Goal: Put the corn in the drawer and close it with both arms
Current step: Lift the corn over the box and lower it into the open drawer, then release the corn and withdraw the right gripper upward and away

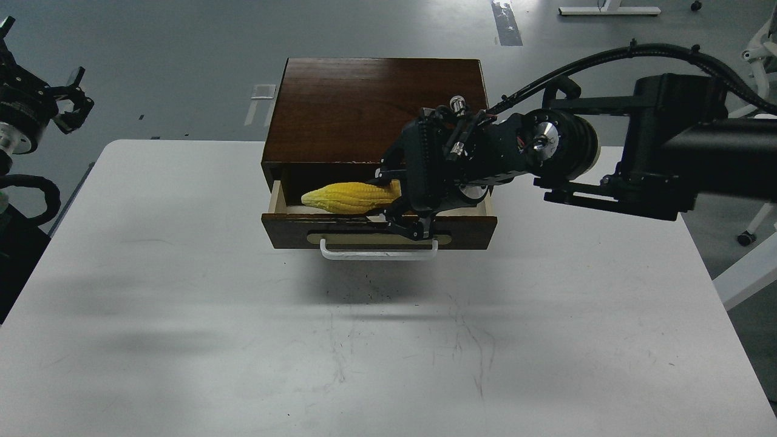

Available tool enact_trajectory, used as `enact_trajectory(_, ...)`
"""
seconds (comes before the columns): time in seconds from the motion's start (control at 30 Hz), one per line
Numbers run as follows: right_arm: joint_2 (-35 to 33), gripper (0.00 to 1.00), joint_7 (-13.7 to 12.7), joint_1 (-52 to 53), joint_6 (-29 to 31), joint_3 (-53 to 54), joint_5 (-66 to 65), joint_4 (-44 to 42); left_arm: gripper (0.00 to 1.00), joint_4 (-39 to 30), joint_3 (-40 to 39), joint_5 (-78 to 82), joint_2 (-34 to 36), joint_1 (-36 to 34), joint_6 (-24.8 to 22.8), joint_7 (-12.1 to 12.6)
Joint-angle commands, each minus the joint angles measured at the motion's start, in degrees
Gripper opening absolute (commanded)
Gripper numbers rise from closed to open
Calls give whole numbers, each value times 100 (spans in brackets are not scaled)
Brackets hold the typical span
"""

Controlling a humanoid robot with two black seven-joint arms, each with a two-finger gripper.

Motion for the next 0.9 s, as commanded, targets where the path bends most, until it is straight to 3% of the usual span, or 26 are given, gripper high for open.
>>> enact_trajectory(0.0, 22, 78, 1, 42, -4, -12, 30, 7, 98, 1, 1, 14, -10, -4, 0, 9)
enact_trajectory(0.43, -189, 82, 106, 147, -13, 558, 240, -405, 98, 1, 10, 58, -1, -110, 0, 62)
enact_trajectory(0.53, -198, 89, 177, 156, -4, 1094, 951, -941, 97, -17, 27, 321, 16, -224, 0, 89)
enact_trajectory(0.57, -198, 95, 177, 148, 13, 1313, 1422, -1195, 97, -130, 36, 600, 42, -259, 0, 45)
enact_trajectory(0.73, -242, 99, 168, 148, 40, 1535, 3569, -1970, 92, -921, 36, 1552, 429, -206, 0, -8)
enact_trajectory(0.87, -741, 100, 150, 95, 127, 1544, 5034, -2260, 86, -1447, 27, 2061, 491, -268, 0, -8)
